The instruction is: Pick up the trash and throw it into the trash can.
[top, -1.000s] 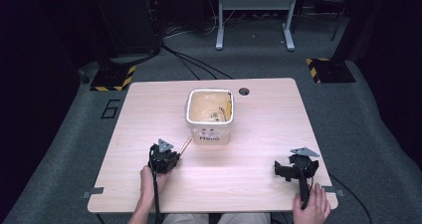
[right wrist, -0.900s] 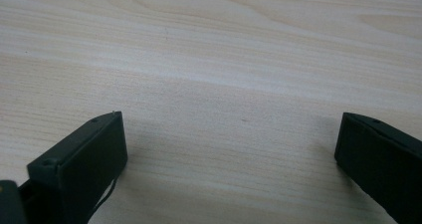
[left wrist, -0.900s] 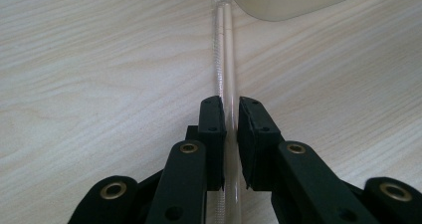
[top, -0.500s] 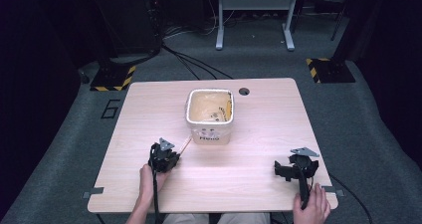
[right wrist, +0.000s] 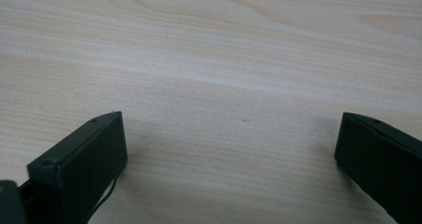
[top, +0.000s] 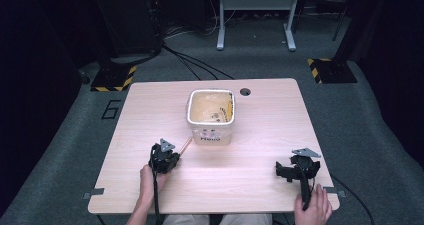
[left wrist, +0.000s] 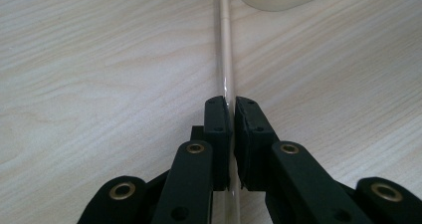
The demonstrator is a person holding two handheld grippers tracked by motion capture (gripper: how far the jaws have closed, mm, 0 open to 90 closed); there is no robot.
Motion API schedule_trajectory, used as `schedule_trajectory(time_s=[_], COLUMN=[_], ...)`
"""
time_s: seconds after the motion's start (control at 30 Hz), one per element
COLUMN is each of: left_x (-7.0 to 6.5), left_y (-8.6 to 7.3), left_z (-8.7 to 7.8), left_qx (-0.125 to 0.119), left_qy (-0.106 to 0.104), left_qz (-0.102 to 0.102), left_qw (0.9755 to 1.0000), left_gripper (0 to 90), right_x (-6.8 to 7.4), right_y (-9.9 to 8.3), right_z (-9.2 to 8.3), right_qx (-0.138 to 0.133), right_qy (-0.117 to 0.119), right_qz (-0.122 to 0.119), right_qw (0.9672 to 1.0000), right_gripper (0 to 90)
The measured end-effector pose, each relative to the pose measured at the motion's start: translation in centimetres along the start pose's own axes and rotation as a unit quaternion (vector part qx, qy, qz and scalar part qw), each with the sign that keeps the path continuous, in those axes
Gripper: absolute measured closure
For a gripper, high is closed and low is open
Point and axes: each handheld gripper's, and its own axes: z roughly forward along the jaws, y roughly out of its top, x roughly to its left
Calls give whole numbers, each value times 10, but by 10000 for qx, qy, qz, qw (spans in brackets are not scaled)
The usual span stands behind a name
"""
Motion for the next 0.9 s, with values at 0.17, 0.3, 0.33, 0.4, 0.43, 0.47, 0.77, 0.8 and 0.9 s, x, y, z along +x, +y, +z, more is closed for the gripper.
schedule_trajectory(time_s=[0.17,0.3,0.33,0.4,0.43,0.47,0.77,0.8,0.9], left_x=[1,1,1,2,2,4,14,14,17], left_y=[2,2,2,2,2,2,5,5,7], left_z=[1,1,1,0,0,-1,-16,-18,-22], left_qx=[29,55,55,-9,-9,-52,-319,-350,-452], left_qy=[-18,-16,-16,-51,-51,-76,-228,-232,-290], left_qz=[-15,38,38,-26,-26,-49,-271,-295,-369], left_qw=[10000,10000,10000,10000,10000,9999,9989,9987,9979], left_gripper=[836,846,847,847,847,847,847,847,847], right_x=[0,0,0,0,0,0,0,0,0], right_y=[0,0,0,0,0,0,0,0,0], right_z=[0,0,0,0,0,0,0,0,0], right_qx=[-4,-4,-4,-4,-4,-4,-4,13,-2], right_qy=[-2,-3,-3,4,4,5,5,-3,5], right_qz=[0,2,2,7,7,2,2,2,7], right_qw=[10000,10000,10000,10000,10000,10000,10000,10000,10000], right_gripper=[0,0,0,0,0,0,0,0,0])
